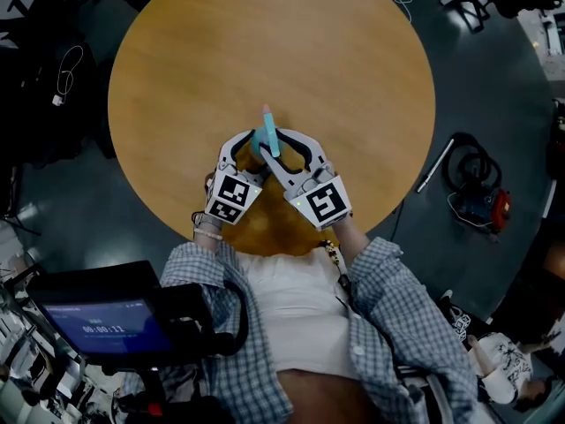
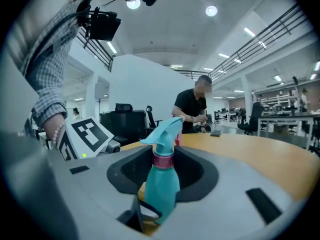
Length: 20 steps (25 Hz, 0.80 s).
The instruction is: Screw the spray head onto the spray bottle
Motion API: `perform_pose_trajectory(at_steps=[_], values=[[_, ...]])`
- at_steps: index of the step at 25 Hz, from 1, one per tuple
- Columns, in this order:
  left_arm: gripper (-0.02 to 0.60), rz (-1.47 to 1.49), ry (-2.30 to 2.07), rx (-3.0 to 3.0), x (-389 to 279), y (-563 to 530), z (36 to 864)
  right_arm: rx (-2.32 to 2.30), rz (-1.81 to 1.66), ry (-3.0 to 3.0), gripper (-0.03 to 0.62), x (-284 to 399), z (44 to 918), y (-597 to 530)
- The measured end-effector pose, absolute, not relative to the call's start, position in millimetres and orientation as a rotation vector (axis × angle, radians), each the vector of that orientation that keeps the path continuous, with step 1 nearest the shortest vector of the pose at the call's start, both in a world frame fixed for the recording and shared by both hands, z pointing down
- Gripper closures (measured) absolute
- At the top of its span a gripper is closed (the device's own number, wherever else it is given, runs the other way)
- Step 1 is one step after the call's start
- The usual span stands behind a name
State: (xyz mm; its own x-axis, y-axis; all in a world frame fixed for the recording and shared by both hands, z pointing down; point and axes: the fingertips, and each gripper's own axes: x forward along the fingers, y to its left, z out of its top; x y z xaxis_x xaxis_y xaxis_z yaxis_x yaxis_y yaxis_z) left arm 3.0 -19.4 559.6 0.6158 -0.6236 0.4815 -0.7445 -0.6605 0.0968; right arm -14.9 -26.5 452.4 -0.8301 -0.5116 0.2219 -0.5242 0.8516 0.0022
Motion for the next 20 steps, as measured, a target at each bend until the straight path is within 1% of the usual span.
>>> perform_pose_trajectory(at_steps=[2,5,8,9,11,15,18,20], values=[[0.245,0.601,-1.108,2.557,2.8,-20.1,559.9,0.841,0.126,-2.806,0.47,-15.6,453.8,-25.4],[0.245,0.603,-1.103,2.56,3.2,-20.2,561.0,0.772,0.15,-2.806,0.461,-11.9,455.4,-20.1],[0.245,0.605,-1.104,2.565,3.2,-20.6,560.5,0.613,0.111,-2.784,0.418,-3.2,459.1,-13.3],[0.245,0.607,-1.105,2.565,3.1,-20.7,560.2,0.565,0.115,-2.776,0.391,1.0,459.9,-12.5],[0.245,0.609,-1.099,2.567,3.8,-20.6,560.5,0.481,0.15,-2.77,0.381,10.8,459.9,-14.8],[0.245,0.61,-1.095,2.572,4.4,-20.7,560.3,0.288,0.381,-2.799,0.382,18.6,453.4,-19.2],[0.245,0.609,-1.1,2.572,3.3,-20.4,560.8,0.202,0.397,-2.793,0.388,7.4,455.2,-20.0],[0.245,0.608,-1.099,2.572,3.7,-20.3,560.2,0.193,0.375,-2.799,0.446,0.2,456.7,-24.3]])
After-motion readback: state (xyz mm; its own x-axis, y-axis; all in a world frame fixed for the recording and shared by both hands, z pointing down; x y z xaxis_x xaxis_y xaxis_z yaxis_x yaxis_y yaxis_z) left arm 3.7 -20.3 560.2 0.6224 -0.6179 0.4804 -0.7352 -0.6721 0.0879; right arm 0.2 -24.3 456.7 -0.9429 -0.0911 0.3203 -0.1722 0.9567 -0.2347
